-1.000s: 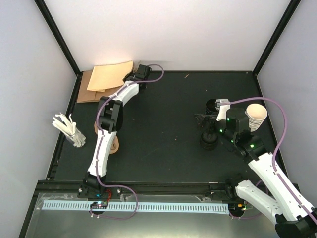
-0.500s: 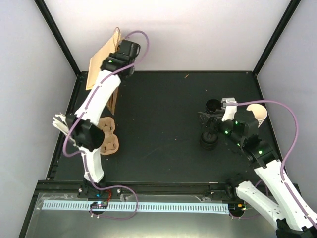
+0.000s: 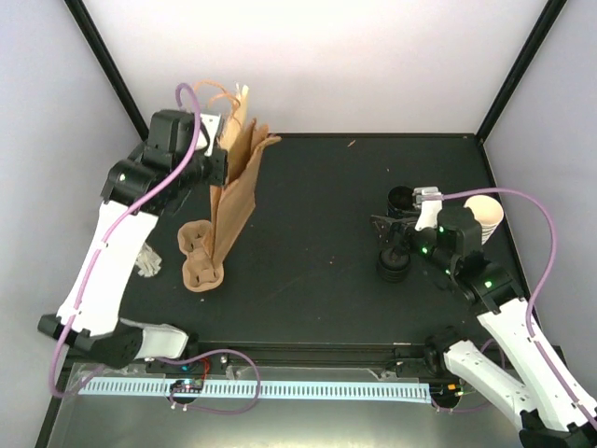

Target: Pack the takeout coffee

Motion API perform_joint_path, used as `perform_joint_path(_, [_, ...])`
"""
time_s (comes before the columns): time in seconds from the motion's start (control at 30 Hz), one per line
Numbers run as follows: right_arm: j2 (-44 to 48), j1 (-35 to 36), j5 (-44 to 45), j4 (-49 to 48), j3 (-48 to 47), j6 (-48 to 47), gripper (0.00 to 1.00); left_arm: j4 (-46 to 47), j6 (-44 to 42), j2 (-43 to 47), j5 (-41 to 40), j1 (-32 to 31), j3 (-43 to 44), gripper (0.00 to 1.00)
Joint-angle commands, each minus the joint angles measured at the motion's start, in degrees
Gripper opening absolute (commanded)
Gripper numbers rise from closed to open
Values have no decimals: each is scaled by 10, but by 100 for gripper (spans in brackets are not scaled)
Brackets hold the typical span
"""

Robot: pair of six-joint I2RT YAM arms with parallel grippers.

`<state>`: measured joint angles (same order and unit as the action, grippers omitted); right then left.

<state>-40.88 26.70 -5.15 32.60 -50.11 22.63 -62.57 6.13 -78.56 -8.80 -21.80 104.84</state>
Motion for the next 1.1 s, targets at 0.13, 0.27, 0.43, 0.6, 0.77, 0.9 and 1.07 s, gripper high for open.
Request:
perform_joint_path(0.13, [-54, 3, -44, 56, -33, 76, 100, 172, 117, 148, 341, 0, -231, 2])
perform_joint_path(0.27, [-64, 3, -96, 31, -21, 70, 100, 268, 171, 192, 415, 0, -332, 2])
perform_joint_path(0.43, [-66, 3, -105, 26, -22, 68, 100, 311, 189, 210, 422, 0, -374, 2])
perform_joint_path(0.6, [-67, 3, -117, 32, -28, 63, 100, 266, 150, 196, 382, 1, -331, 2])
perform_joint_path(0.77, [-61, 3, -106, 39, -33, 60, 100, 170, 72, 150, 181, 8, -206, 2])
perform_joint_path(0.9, [-56, 3, -97, 43, -36, 61, 100, 111, -14, 66, 6, 21, -61, 2])
perform_joint_path(1.07, [-49, 3, -87, 54, -40, 60, 100, 75, -127, -83, -254, 24, 121, 1])
